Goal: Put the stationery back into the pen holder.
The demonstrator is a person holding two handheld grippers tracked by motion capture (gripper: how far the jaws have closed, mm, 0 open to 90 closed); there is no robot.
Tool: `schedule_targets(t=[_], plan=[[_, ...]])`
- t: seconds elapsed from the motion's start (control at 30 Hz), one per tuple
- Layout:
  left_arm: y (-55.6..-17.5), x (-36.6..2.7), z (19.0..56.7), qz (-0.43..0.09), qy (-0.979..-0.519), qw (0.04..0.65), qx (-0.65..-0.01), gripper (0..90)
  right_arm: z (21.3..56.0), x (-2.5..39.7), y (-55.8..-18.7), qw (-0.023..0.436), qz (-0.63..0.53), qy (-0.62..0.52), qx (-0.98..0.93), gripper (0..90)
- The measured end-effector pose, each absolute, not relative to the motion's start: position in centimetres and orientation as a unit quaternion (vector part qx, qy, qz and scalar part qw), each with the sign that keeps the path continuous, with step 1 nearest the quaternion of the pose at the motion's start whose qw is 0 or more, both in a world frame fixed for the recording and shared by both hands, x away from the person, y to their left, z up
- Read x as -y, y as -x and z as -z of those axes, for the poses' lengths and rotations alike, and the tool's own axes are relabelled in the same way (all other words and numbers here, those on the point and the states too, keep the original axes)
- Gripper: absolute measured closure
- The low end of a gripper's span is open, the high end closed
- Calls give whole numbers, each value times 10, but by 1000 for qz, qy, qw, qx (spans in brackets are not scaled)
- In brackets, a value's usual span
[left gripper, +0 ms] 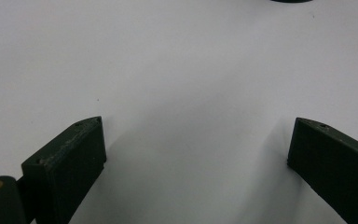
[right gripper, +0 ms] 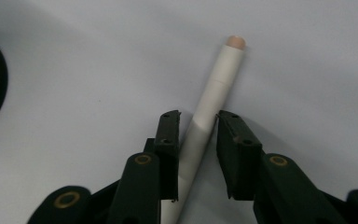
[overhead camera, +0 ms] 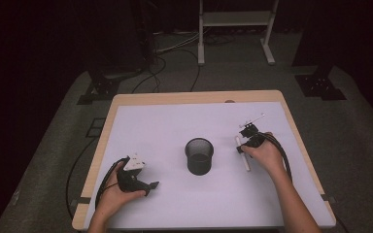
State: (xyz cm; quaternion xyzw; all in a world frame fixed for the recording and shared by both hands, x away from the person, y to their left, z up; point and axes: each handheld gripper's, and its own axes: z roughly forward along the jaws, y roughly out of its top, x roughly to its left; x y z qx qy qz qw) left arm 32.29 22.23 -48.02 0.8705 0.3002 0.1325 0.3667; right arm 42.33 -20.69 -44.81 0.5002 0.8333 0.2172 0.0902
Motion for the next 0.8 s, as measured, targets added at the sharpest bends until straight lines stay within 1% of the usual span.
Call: schedule_targets(t=[0.17,0.4,0.8], plan=[[-323,-222,480,-131,-870,367,-301,32,447,204,-426,93,-199,-500,-838,741],[-323,-222,480,-131,-870,367,-302,32,447,204,-426,94,-196,-501,-838,773],[-323,-222,480,-131,-870,367,-301,32,441,207,-425,86,-209,-506,-833,779]])
